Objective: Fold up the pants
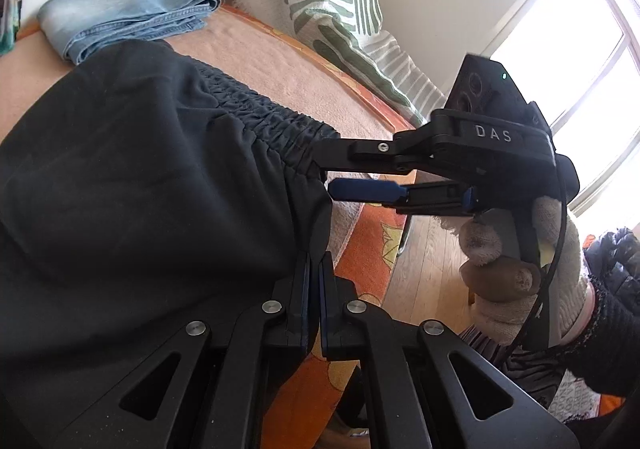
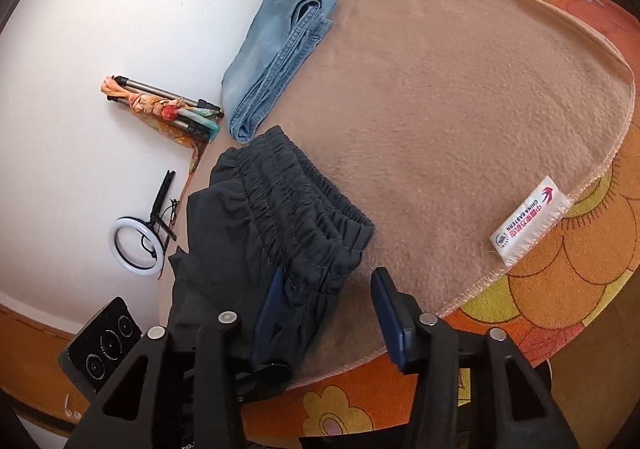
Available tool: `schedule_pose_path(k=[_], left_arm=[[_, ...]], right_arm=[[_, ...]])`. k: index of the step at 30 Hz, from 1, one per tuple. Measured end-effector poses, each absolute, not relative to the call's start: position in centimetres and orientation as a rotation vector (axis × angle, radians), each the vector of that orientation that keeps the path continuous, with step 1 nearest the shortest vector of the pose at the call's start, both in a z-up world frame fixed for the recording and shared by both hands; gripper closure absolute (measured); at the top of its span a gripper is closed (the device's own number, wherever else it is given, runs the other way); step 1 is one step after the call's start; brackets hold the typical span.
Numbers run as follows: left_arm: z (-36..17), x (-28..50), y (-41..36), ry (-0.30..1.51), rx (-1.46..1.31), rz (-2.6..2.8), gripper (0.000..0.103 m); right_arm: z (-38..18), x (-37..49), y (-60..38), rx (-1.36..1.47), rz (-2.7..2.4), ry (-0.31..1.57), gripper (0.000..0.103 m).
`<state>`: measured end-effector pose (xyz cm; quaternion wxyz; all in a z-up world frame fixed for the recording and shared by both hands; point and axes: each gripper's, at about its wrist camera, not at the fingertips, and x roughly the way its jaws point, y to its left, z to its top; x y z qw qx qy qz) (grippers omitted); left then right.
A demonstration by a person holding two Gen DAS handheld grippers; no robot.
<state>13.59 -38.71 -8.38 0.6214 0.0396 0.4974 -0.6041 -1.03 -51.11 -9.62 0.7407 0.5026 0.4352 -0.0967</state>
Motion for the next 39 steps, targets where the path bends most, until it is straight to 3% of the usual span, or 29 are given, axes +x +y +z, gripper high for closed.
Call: schedule_pose_path(k=[5,11,12,14,18,19,21,24,28,31,39], left_arm=[[-8.5,13.9,-38.1,1.155,0.057,-1.396,0.102],[-9.2,14.1,-37.7,1.175,0.047,-1.384,0.102],[-9.3,14.1,-37.6,1.177,0.046,-1.380,0.102],[-9.4,14.0,-37.4,1.179,0.049,-1.372,0.102],[-9.1,13.8,-37.1,1.172,0.069,-1.370,0.101],[-8.9,13.8,-37.0,1.175,0.077,-1.368,0.095],[-8.2,13.7,-36.4,1.171,0.092,-1.348,0.088],[-6.7,14.4,-34.0,1.167,0.042,-1.348,0.086],[-3.6,16.2,-29.1,1.090,0.001,-1.295,0.065],[-1.8,18.2,-24.4,1.027,0.002,-1.196,0.064],[-1.1,21.6,-14.7,1.009,-0.068,-0.968,0.064]], right_arm=[[-10.8,-0.8,-51.5,1.190,-0.154,0.872,0.041],[-10.2,1.3,-49.4,1.055,-0.166,0.854,0.033],[-10.2,1.4,-49.2,1.039,-0.175,0.850,0.037],[-11.0,1.3,-49.3,1.062,-0.191,0.862,0.069],[-11.0,0.6,-49.5,1.082,-0.220,0.821,0.081],[-10.6,0.6,-49.3,1.054,-0.229,0.825,0.083],[-9.2,0.7,-48.7,0.980,-0.248,0.820,0.085],[-6.5,0.3,-47.7,0.883,-0.265,0.777,0.086],[-3.3,-1.6,-46.9,0.807,-0.316,0.732,0.087],[-2.4,-4.3,-46.1,0.748,-0.401,0.710,0.087],[-6.9,-5.5,-46.1,0.785,-0.436,0.885,0.085]])
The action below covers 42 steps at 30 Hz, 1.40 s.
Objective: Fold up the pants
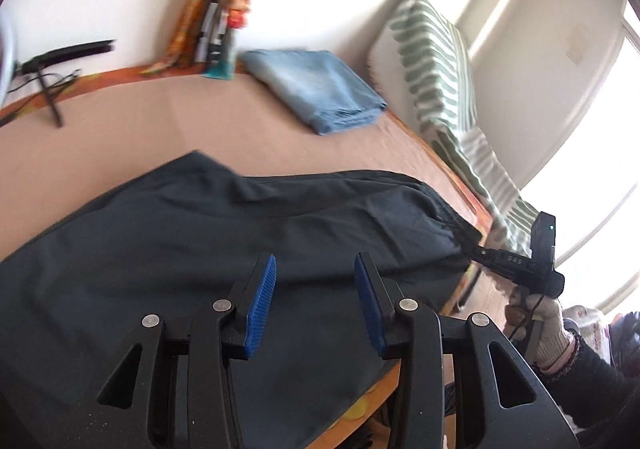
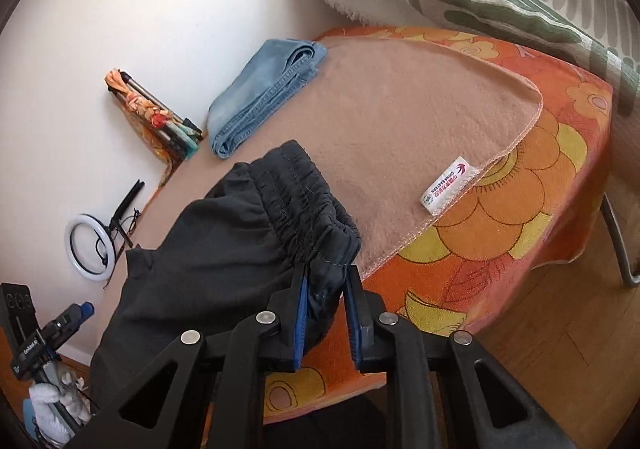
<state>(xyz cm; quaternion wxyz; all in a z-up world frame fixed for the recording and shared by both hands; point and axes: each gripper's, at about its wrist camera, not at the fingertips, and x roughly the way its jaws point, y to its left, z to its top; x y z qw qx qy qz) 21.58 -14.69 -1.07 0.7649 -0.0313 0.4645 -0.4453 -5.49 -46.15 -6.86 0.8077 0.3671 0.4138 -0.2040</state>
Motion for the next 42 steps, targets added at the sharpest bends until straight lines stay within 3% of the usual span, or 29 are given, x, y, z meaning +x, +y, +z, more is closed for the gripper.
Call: schedule_pose_path(k=[5,10,16,20,29,42], left_arm=[[-1.7,22.0,-12.1,1.015,-0.084,-0.900,0.064],[-3.5,20.9,-10.7,1.082,-0.028,-0.896,0.064],[-6.0,19.8,-11.6,1.180,0.042,-0.918,0.064],[-7.4,18.4,-12.8,1.216,0.075,-0.961,0.064],[-7.7,17.2,-11.4,1.217,0.073,-0.961,0.064],[-6.8,19.2,-1.5,1.187,-0.090,-0.729,0.064]], right_arm=[[-3.6,-5.9,-45.3,0.662,-0.517,0.872,0.064],[0.3,-4.4,-42.7,0.525,-0.427,0.791,0.062],[0.6,1.2,-39.4,0.469,-0.189,0.835,0.061],[0.3,6.2,-38.3,0.427,-0.058,0.848,0.046],[-3.2,18.5,-34.0,0.382,0.203,0.963,0.034],[-11.2,28.3,-28.9,0.368,0.327,1.173,0.029]])
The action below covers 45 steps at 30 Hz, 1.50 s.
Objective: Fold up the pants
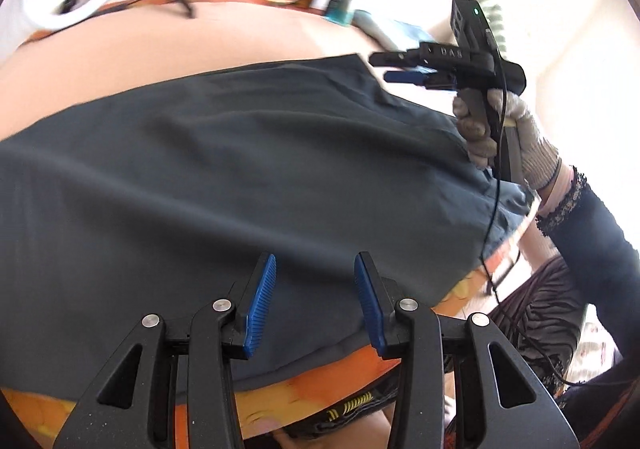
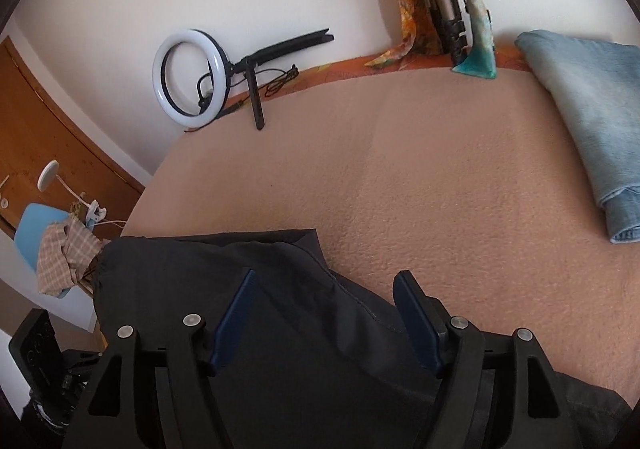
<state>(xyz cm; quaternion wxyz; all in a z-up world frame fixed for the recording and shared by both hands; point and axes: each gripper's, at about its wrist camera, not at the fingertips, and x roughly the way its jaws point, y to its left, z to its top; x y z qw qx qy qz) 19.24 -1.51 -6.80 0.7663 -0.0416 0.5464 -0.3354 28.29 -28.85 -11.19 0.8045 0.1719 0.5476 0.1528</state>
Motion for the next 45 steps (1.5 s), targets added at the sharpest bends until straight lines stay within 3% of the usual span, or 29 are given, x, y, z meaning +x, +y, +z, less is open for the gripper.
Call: schedule_pose_path(k=[3,5,8,10,12,18,21,23,35,45], left_arm=[[-7.2,19.3,0.2,1.199,-0.111,-0.671,0.064],[-7.5,18.9,1.1,1.206,-0.122,-0.639,0.064],[-7.7,18.2,2.0,1.212,-0.116,-0.603,0.064],[-8.2,18.1,2.4,1.228,-0.117,-0.587,0.064],[-8.4,18.0,2.7,1.229,-0.132,-0.594,0.064],[-8.3,17.8,2.4,1.225,-0.111,-0.601,0.064],[-8.2,17.7,2.6,1.228,-0.118,-0.595,0.064],[-8.1,17.6,2.9,1.225,-0.106,-0.575,0.064],[-5.8,17.0,0.6,1.127,-0.095,-0.688,0.064],[-5.1,16.9,-4.3,1.125,-0.073,-0.811,0.064]], right_arm=[[-12.1,29.2,-27.6,0.339,0.336,1.187,0.032],[-12.7,29.8,-26.7,0.335,0.376,1.211,0.057],[-12.8,30.2,-25.4,0.274,0.387,1.215,0.082],[-12.4,30.3,-25.1,0.237,0.389,1.199,0.096],[-11.9,30.8,-25.0,0.201,0.369,1.173,0.101],[-13.3,31.9,-25.6,0.162,0.291,1.190,0.101],[-13.6,31.9,-25.8,0.172,0.289,1.199,0.094],[-13.1,31.7,-26.1,0.164,0.250,1.192,0.067],[-4.7,18.7,-27.9,0.154,0.416,1.066,0.064],[-5.8,6.5,-21.1,-0.139,0.703,1.096,0.067]])
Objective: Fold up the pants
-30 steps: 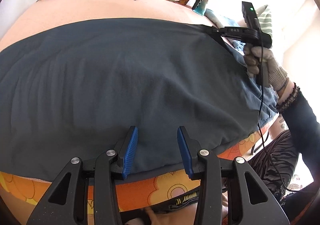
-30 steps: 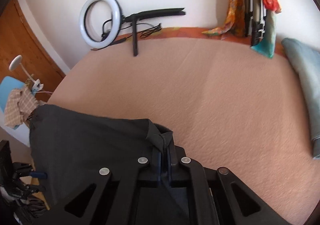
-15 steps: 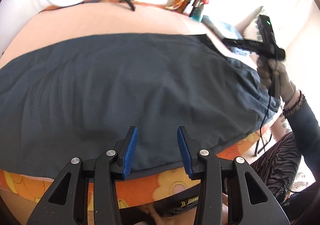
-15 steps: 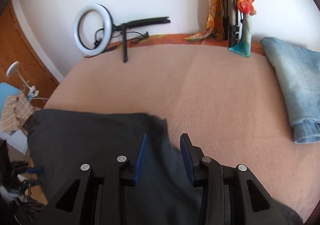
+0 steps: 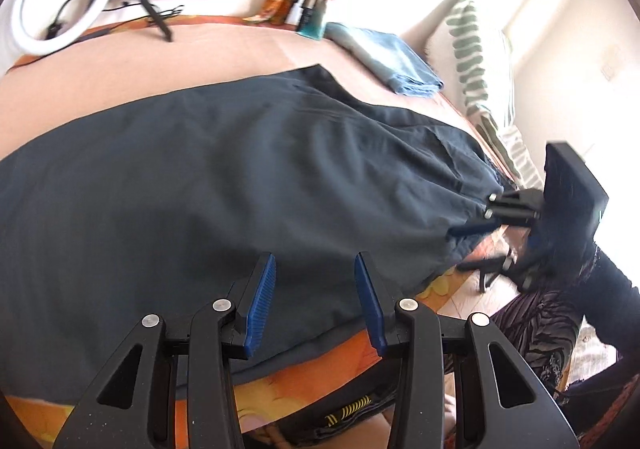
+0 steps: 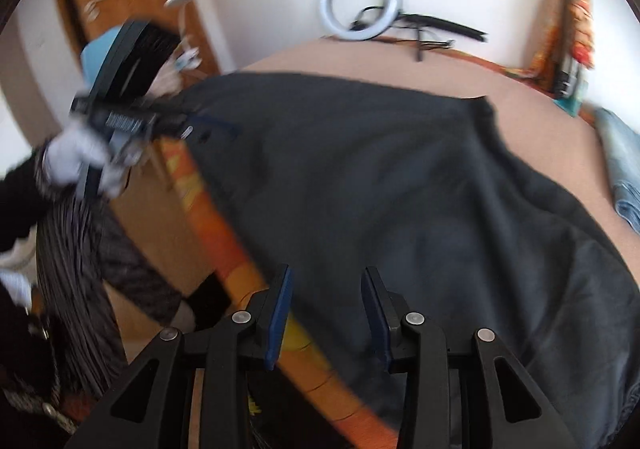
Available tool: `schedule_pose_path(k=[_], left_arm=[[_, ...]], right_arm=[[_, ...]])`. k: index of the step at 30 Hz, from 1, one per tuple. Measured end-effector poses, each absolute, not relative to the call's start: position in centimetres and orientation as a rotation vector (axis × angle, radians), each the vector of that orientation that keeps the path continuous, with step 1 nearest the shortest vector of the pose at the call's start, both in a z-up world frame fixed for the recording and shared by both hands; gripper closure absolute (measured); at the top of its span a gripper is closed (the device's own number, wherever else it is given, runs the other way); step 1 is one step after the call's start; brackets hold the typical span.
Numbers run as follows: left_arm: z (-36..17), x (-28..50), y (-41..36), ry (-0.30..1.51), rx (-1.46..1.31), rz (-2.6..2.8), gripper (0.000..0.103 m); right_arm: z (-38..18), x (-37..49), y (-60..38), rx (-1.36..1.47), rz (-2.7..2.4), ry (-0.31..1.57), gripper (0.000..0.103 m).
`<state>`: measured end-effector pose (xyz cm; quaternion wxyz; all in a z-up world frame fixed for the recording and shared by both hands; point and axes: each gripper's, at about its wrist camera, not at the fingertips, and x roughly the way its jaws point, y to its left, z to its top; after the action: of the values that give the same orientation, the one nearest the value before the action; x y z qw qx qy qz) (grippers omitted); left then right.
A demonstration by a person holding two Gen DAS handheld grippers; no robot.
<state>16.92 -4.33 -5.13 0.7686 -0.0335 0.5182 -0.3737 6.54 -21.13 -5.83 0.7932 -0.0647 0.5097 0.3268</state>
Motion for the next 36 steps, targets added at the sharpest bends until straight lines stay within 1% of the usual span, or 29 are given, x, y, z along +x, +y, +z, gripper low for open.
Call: schedule_pose_path(k=[4,10,12,13,14,15,18,21,23,24,25,26,29,30,31,32,36], left_arm=[[-5.6,17.0,-5.6,1.143,-0.071,-0.831,0.064],[-6.5,16.9,-6.8,1.181,-0.055,-0.870,0.064],[-6.9,16.8,-6.7,1.198,-0.051,-0.872,0.064],[-7.1,16.8,-6.8,1.208,-0.052,-0.874,0.064],[-7.3,16.9,-6.8,1.218,-0.050,-0.874,0.064],[-7.4,16.8,-6.8,1.223,-0.043,-0.868,0.064],[-7.2,16.6,-6.9,1.214,-0.044,-0.878,0.064],[-7.1,16.3,-7.4,1.210,-0.029,-0.890,0.064],[-7.2,16.2,-8.0,1.213,-0.032,-0.899,0.064],[-7.2,16.1,-8.3,1.213,-0.033,-0.910,0.064],[-7.1,15.9,-8.8,1.208,-0.030,-0.921,0.064],[-7.0,15.7,-9.3,1.202,-0.022,-0.932,0.064],[-6.7,15.1,-11.3,1.191,0.003,-0.986,0.064],[-6.8,14.8,-12.0,1.189,0.013,-1.004,0.064],[-6.9,14.6,-12.9,1.191,0.031,-1.025,0.064],[-7.0,14.4,-13.5,1.196,0.048,-1.037,0.064],[-7.9,13.7,-15.4,1.223,0.116,-1.071,0.064]], right_arm=[[-6.9,5.8,-19.8,-0.243,0.708,1.103,0.067],[-6.2,5.7,-19.5,-0.265,0.680,1.060,0.072],[-6.4,5.6,-19.2,-0.273,0.689,1.054,0.078],[-6.5,5.7,-19.0,-0.276,0.692,1.059,0.085],[-6.8,5.8,-18.9,-0.272,0.697,1.074,0.098],[-7.1,5.9,-18.7,-0.261,0.701,1.096,0.103],[-6.9,5.4,-18.3,-0.163,0.800,1.133,0.103],[-6.4,5.1,-18.0,-0.157,0.781,1.123,0.103],[-5.6,5.9,-19.2,-0.086,0.779,1.125,0.096],[-4.7,6.4,-20.2,-0.043,0.765,1.096,0.091],[-4.0,6.9,-21.3,-0.008,0.746,1.073,0.077],[-3.1,7.8,-22.8,0.041,0.726,1.047,0.069],[-1.0,11.0,-28.4,0.147,0.591,0.979,0.067],[-0.8,12.0,-29.9,0.161,0.542,0.971,0.065],[-0.8,13.2,-31.4,0.176,0.492,0.977,0.060],[-1.1,14.3,-33.0,0.187,0.432,0.983,0.057],[-3.5,18.1,-38.0,0.227,0.278,1.057,0.052]])
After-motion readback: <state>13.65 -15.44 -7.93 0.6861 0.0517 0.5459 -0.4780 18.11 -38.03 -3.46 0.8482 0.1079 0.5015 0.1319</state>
